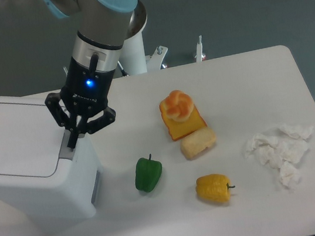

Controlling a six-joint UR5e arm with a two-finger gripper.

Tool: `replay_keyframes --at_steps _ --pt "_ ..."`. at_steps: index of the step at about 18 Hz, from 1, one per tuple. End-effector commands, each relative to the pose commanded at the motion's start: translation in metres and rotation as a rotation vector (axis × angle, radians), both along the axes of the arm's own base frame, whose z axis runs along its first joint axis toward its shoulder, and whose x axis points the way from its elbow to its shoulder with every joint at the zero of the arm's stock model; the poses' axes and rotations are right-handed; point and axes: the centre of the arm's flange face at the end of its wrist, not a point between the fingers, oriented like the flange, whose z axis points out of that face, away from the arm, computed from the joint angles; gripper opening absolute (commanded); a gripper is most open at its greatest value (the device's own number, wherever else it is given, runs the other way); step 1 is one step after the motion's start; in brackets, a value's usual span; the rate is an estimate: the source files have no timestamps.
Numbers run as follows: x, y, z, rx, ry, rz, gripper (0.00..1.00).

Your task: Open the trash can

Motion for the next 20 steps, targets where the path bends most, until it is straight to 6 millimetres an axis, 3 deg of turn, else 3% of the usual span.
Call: replay_keyframes --at_steps 6,9,11,13,17,20 --pt "-0.001 0.0 -0.002 -0.002 -0.004 0.001 0.0" --pt "-0.004 -0.001 0.009 0.014 0.007 0.009 0.02" --pt "-0.005 -0.001 0.017 0.034 0.017 0.002 0.56" --pt "-0.011 -0.003 0.024 0.048 0.044 -0.005 1.0" --pt "-0.035 -0.019 0.028 0.062 0.105 -0.012 1.0" --pt "-0.074 -0.044 0.027 0.016 0.249 -0.028 1.0"
